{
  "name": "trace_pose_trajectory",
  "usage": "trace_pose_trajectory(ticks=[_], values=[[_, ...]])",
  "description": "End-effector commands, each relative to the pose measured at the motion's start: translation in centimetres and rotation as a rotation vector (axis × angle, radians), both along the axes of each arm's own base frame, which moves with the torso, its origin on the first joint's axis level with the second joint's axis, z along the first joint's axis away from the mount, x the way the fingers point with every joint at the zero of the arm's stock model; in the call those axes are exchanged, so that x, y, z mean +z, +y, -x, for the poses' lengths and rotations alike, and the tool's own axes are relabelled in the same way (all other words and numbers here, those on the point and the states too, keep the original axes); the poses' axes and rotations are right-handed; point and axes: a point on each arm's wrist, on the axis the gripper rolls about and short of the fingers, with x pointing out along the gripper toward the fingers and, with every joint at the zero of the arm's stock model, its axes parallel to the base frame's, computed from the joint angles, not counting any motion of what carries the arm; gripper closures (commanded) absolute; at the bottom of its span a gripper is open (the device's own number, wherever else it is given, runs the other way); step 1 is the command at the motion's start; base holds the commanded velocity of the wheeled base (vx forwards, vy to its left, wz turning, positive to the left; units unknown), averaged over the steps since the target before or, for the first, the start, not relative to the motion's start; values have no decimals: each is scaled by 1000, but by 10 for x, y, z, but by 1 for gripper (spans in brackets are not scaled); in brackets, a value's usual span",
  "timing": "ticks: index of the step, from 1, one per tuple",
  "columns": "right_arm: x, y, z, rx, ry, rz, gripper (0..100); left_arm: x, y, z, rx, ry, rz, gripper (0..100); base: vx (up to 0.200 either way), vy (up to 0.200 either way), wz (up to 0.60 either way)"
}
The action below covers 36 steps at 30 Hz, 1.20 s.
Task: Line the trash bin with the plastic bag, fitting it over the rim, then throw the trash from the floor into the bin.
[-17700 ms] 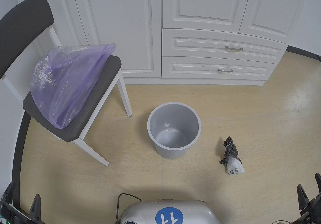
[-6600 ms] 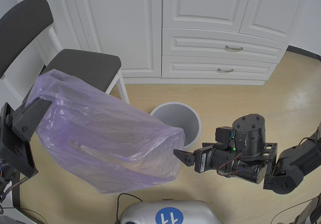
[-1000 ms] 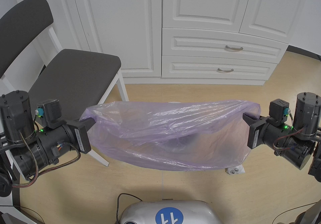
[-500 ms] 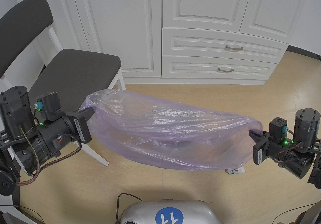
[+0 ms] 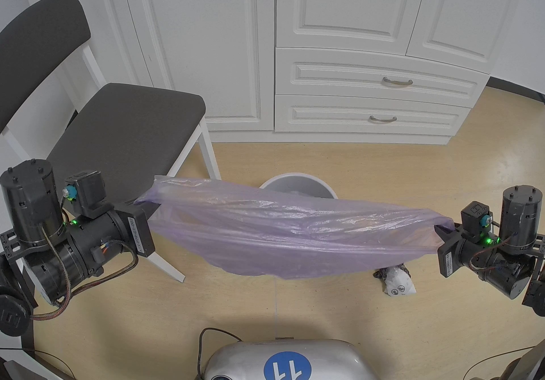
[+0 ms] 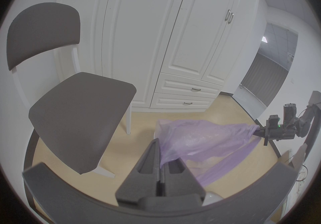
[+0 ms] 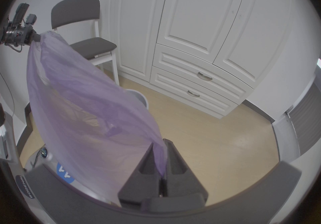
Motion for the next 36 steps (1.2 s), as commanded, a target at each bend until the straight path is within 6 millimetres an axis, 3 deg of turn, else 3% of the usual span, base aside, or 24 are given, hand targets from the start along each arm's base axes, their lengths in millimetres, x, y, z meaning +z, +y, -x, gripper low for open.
trace_pose_trajectory(ticks=[1, 19, 25, 31, 36], values=[[-3, -5, -8, -37, 10, 14, 100, -1, 5, 0, 12, -1, -8, 100, 0, 0, 0], [1, 5, -4, 15, -46, -24, 100, -26, 1, 2, -107, -81, -53, 100, 0, 0, 0], [3, 10, -3, 35, -89, -49, 100, -35, -10, -1, -172, -83, -44, 100, 0, 0, 0], [0, 11, -10, 21, -95, -55, 100, -39, -18, -9, -189, -75, -47, 100, 0, 0, 0], [-7, 20, -33, 4, -144, -86, 100, -47, -35, -38, -191, -107, -24, 100, 0, 0, 0]])
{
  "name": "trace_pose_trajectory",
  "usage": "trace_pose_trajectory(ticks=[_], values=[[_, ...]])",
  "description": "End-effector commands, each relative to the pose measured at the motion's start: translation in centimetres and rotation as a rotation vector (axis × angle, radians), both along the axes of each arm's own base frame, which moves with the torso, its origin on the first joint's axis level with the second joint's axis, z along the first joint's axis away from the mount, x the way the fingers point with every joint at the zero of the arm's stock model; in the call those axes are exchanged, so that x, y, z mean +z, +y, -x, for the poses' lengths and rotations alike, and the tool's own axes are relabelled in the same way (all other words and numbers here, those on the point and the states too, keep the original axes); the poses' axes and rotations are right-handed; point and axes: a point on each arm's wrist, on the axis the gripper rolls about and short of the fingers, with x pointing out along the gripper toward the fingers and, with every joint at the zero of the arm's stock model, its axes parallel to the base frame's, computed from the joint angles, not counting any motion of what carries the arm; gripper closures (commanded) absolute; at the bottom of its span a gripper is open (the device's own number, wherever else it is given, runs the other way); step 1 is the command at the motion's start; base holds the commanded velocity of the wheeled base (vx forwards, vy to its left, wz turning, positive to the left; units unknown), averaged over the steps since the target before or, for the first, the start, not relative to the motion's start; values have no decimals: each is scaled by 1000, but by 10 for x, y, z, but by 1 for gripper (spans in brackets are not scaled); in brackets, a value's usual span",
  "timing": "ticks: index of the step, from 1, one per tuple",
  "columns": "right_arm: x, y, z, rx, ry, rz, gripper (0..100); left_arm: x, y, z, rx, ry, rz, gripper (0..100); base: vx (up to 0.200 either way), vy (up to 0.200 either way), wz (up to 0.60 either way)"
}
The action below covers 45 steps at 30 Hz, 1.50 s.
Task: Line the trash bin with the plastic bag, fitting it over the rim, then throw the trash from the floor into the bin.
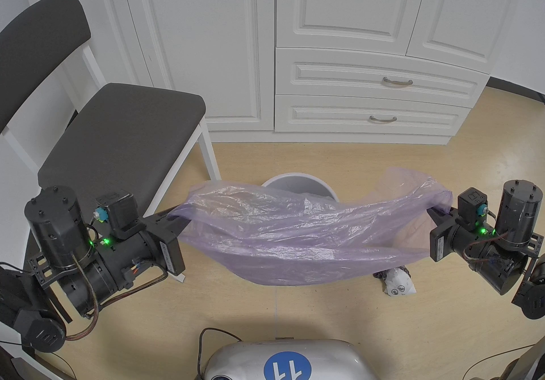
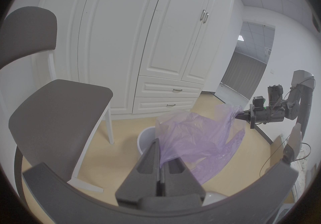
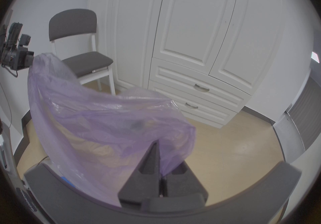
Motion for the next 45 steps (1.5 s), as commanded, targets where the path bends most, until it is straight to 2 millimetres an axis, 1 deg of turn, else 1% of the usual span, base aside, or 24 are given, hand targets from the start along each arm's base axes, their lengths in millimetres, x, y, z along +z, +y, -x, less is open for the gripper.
trace_pose_trajectory(ticks=[1, 2, 3, 4, 5, 6, 7, 8, 9, 10, 11, 12, 13, 17, 19, 21, 22, 24, 25, 27, 29, 33, 39, 45], values=[[-12, 12, -26, -7, -17, -12, 100, -16, -19, -32, -15, 3, 5, 100, 0, 0, 0], [-11, 12, -27, -7, -20, -14, 100, -16, -19, -32, -16, 0, 7, 100, 0, 0, 0], [-11, 20, -41, -6, -57, -34, 100, -20, -27, -44, -41, -20, 23, 100, 0, 0, 0], [-11, 20, -41, -6, -57, -34, 100, -20, -27, -44, -41, -20, 23, 100, 0, 0, 0], [-11, 26, -53, -5, -93, -52, 100, -25, -34, -54, -55, -36, 35, 100, 0, 0, 0], [-11, 26, -53, -5, -93, -52, 100, -25, -34, -54, -55, -36, 35, 100, 0, 0, 0], [-12, 34, -71, -10, -133, -76, 100, -36, -44, -66, -64, -45, 44, 100, 0, 0, 0], [-15, 37, -82, -23, -155, -93, 100, -43, -49, -72, -67, -54, 52, 100, 0, 0, 0], [-18, 38, -91, -35, -176, -114, 100, -47, -53, -76, -71, -65, 60, 100, 0, 0, 0], [-18, 39, -93, -35, -183, -122, 100, -48, -55, -77, -74, -72, 64, 100, 0, 0, 0], [-20, 46, -103, -32, -230, -188, 100, -55, -62, -80, -85, -101, 84, 100, 0, 0, 0], [-20, 46, -104, -31, -232, -193, 100, -55, -62, -81, -85, -102, 83, 100, 0, 0, 0], [-21, 52, -110, -16, -271, -238, 100, -57, -68, -81, -98, -100, 88, 100, 0, 0, 0], [-15, 74, -105, 49, -297, -314, 100, -50, -80, -80, -128, -109, 136, 100, 0, 0, 0], [-13, 78, -103, 62, -299, -333, 100, -46, -83, -83, -129, -118, 160, 100, 0, 0, 0], [-9, 87, -98, 85, -310, -357, 100, -38, -92, -92, -132, -142, 207, 100, 0, 0, 0], [-9, 88, -98, 88, -313, -360, 100, -39, -93, -93, -134, -143, 208, 100, 0, 0, 0], [-10, 95, -96, 108, -335, -378, 100, -43, -101, -105, -111, -153, 220, 100, 0, 0, 0], [-10, 95, -96, 108, -335, -378, 100, -43, -102, -105, -108, -153, 221, 100, 0, 0, 0], [-13, 106, -100, 126, -360, -400, 100, -43, -105, -114, -31, -174, 234, 100, 0, 0, 0], [-18, 111, -105, 123, -355, -400, 100, -42, -104, -117, -17, -174, 234, 100, 0, 0, 0], [-26, 112, -109, 97, -344, -389, 100, -49, -106, -122, -9, -131, 212, 100, 0, 0, 0], [-23, 108, -110, 89, -352, -390, 100, -65, -113, -127, 2, -48, 206, 100, 0, 0, 0], [-25, 108, -110, 85, -339, -376, 100, -62, -113, -129, 5, -10, 263, 100, 0, 0, 0]])
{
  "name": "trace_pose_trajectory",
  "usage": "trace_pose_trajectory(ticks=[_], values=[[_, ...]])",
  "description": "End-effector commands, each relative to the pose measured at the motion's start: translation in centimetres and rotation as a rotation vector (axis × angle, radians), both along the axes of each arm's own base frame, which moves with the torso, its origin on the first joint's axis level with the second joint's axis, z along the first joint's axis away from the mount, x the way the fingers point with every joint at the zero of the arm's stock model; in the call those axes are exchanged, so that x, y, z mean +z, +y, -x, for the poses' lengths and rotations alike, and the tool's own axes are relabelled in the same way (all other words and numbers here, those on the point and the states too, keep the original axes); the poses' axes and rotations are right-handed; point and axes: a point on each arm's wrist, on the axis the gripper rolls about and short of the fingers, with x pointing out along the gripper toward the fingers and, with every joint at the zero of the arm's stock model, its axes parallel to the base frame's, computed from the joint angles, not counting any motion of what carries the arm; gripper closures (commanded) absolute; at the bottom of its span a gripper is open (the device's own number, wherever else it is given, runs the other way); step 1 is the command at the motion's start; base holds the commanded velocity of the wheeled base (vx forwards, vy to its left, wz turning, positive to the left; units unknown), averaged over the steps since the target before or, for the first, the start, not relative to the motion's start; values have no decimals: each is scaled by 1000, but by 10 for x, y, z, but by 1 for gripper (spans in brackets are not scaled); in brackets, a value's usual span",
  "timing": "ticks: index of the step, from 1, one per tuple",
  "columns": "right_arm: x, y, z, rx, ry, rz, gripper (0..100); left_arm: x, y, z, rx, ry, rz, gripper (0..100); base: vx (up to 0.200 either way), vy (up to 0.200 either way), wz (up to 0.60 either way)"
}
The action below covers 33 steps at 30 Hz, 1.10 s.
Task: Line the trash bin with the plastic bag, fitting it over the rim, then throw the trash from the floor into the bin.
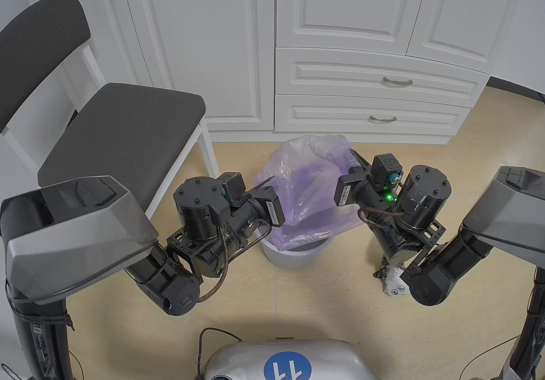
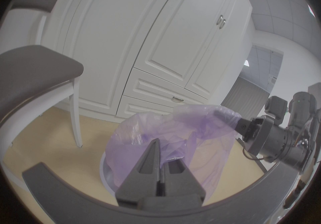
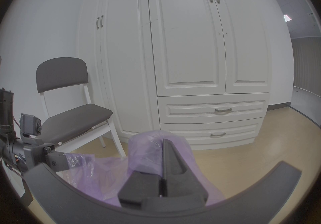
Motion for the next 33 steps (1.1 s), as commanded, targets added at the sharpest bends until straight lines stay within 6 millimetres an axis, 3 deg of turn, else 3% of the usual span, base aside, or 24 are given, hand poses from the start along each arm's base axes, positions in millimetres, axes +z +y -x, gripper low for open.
trace_pose_trajectory(ticks=[1, 8, 17, 24, 33], values=[[-3, -1, -1, -3, 13, 8, 100, 3, 0, -2, 2, -4, 26, 100, 0, 0, 0], [0, -2, 0, 7, 113, -6, 100, 10, -1, 1, -16, 35, 67, 100, 0, 0, 0], [22, 3, 7, 34, 365, -119, 100, 22, -5, -9, 7, 246, 136, 100, 0, 0, 0], [30, 6, -4, 0, 506, -176, 100, 23, -4, -16, 14, 284, 159, 100, 0, 0, 0], [18, -4, -36, -84, 604, -208, 100, 20, -6, -50, 76, 432, 301, 100, 0, 0, 0]])
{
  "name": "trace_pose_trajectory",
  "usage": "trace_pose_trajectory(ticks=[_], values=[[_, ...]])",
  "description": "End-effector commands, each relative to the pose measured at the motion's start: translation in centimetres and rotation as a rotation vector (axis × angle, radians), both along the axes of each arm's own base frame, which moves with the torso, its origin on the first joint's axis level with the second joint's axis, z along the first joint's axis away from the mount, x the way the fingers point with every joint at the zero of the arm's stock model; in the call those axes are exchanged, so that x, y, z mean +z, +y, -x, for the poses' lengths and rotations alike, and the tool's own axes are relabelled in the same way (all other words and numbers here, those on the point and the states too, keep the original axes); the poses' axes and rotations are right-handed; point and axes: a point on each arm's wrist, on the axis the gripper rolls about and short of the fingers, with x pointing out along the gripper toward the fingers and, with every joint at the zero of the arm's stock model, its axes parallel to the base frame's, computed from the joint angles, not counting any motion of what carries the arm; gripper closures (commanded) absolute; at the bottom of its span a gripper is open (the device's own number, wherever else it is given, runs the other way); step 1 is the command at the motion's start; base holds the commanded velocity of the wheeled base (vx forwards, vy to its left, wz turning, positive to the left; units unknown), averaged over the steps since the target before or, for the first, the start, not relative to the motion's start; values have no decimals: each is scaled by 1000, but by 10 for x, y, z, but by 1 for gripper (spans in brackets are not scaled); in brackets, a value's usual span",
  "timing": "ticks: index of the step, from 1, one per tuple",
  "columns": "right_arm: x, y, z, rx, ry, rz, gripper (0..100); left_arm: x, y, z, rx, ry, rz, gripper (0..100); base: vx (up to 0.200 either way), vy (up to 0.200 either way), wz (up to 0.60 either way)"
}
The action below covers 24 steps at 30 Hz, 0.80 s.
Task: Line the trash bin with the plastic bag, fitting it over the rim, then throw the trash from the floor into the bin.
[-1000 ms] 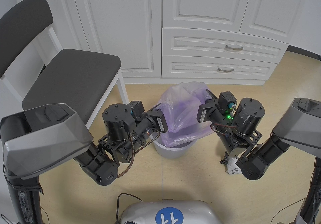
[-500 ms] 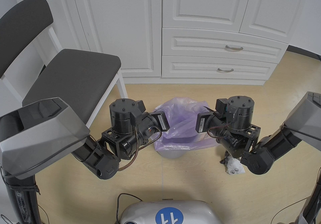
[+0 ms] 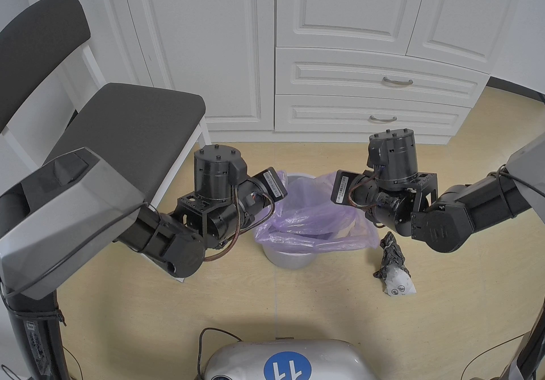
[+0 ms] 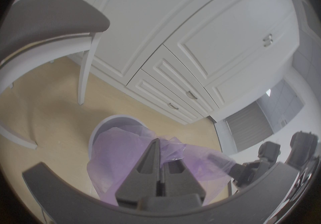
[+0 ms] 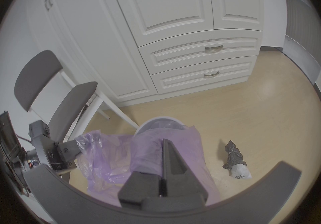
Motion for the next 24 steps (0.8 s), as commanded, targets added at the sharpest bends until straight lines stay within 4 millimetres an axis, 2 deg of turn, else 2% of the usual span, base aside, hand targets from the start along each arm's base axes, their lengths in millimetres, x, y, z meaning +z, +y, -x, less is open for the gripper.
trace_pose_trajectory(ticks=[1, 5, 8, 15, 18, 19, 24], values=[[-4, -8, -21, -47, 19, -14, 100, 0, 1, -21, 41, 42, 57, 100, 0, 0, 0], [-21, -13, -39, -79, 78, -3, 100, -9, 1, -47, 94, 140, 106, 100, 0, 0, 0], [-25, -9, -43, -74, 113, -33, 100, -13, -1, -61, 122, 193, 122, 100, 0, 0, 0], [-27, 6, -36, -7, 155, -128, 100, -24, 1, -75, 167, 267, 153, 100, 0, 0, 0], [-26, 19, -28, 25, 168, -169, 100, -27, 1, -76, 169, 269, 154, 100, 0, 0, 0], [-25, 33, -21, 61, 173, -219, 100, -29, 2, -77, 172, 268, 156, 100, 0, 0, 0], [-19, 47, -13, 108, 146, -333, 100, -28, 10, -81, 192, 264, 165, 100, 0, 0, 0]])
